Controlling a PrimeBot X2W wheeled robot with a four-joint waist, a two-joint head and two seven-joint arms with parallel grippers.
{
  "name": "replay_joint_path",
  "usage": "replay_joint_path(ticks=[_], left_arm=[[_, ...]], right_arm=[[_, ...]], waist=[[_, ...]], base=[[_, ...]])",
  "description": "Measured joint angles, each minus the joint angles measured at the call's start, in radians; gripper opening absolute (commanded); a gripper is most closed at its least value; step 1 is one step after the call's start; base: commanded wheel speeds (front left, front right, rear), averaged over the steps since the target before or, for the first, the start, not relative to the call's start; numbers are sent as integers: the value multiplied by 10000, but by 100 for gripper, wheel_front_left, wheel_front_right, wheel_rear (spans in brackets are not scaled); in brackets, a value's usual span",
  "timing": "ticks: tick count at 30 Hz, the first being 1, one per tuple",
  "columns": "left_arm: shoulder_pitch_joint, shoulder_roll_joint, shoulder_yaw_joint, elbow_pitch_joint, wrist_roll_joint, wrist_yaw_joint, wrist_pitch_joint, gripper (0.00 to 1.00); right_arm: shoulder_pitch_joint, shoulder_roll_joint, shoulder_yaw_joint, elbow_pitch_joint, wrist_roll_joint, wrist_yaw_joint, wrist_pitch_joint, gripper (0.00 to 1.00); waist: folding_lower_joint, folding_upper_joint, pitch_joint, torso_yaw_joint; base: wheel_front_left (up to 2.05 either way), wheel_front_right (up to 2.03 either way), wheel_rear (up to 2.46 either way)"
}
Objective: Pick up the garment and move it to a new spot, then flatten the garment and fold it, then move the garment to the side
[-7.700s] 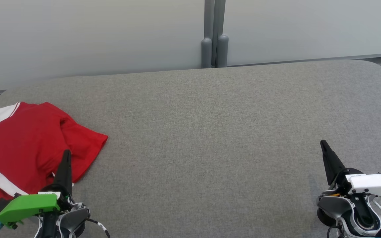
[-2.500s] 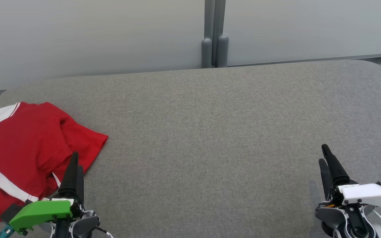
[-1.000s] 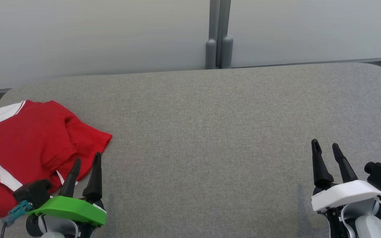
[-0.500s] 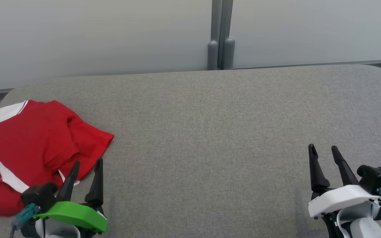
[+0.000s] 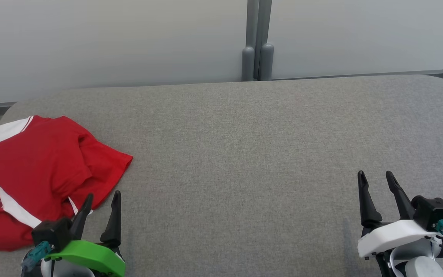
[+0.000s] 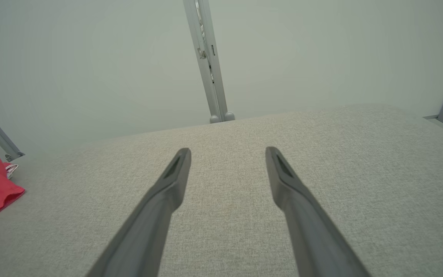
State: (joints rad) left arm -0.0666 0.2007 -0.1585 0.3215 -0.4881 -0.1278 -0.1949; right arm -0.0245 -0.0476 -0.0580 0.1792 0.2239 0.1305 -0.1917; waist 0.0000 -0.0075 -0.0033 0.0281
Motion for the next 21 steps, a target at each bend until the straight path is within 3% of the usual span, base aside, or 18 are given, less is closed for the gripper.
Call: replay_joint_path(ticks=[21], left_arm=[[0,-100,180,454,1304,-12,-408,100]], right_arm=[[134,-255,119,194,-934,0,-431,100]], waist=[[0,0,-137,31]], base=[[0,0,0]])
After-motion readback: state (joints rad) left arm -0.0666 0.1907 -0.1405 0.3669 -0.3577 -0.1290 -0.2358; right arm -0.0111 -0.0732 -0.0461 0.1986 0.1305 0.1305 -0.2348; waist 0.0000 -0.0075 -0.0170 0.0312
